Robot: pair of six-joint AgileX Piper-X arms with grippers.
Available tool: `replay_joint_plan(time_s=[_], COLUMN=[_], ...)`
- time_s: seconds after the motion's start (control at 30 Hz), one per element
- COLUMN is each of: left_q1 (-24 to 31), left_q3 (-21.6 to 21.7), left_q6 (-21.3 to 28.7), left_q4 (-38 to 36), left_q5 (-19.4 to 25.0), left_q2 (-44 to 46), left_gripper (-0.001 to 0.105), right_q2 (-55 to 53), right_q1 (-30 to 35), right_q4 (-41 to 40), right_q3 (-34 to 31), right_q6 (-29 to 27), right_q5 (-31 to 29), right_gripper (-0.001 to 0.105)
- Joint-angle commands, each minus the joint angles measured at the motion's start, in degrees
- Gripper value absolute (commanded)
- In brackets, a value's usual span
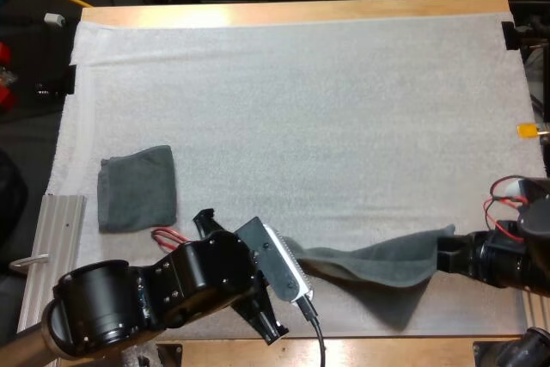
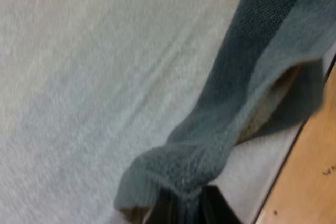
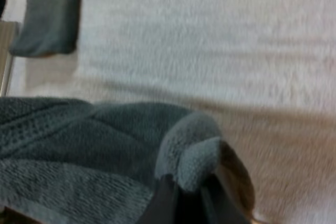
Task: Pick towel from pile, fold and stack
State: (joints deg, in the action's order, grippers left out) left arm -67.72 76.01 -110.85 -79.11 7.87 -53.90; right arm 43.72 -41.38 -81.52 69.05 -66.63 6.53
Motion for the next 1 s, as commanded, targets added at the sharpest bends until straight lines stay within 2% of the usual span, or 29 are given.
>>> replay_joint_plan(time_s=[0.0, 0.23, 0.37, 0.53, 0.6, 0.77, 0.83, 0.97], left_q1=[-0.1, 0.3, 3.7, 12.9, 18.8, 28.3, 31.1, 36.2], left_q3=[0.5, -1.3, -4.4, -9.1, -11.5, -13.5, -13.9, -14.4], left_q6=[-1.1, -1.1, 0.4, 5.4, 8.7, 13.1, 14.4, 16.1], left_q4=[-2.5, -2.3, 0.5, 5.2, 11.4, 18.5, 20.4, 24.7], left_q5=[0.3, 2.5, 2.8, 2.6, 0.3, -3.0, -3.5, -7.4], left_q2=[0.3, 0.0, -1.3, -4.1, -6.1, -10.9, -12.9, -17.5], left_gripper=[0.0, 0.0, 0.0, 0.0, 0.0, 0.0, 0.0, 0.0], right_q2=[-0.3, 3.0, 8.2, 16.3, 21.1, 29.5, 31.9, 37.2], right_q1=[-1.3, -2.9, -2.9, -2.9, -2.7, 0.8, 2.6, 6.2], right_q4=[-0.7, -0.6, -0.4, 5.4, 11.5, 20.2, 22.0, 25.7], right_q3=[0.6, 0.2, -1.2, -2.5, -2.6, -2.6, -2.6, -2.6], right_q6=[1.9, 2.6, 2.3, -0.9, -2.3, -2.6, -2.6, -2.6], right_q5=[-0.5, -3.7, -4.9, -12.3, -15.8, -16.0, -15.3, -14.9], right_gripper=[0.0, 0.0, 0.0, 0.0, 0.0, 0.0, 0.0, 0.0])
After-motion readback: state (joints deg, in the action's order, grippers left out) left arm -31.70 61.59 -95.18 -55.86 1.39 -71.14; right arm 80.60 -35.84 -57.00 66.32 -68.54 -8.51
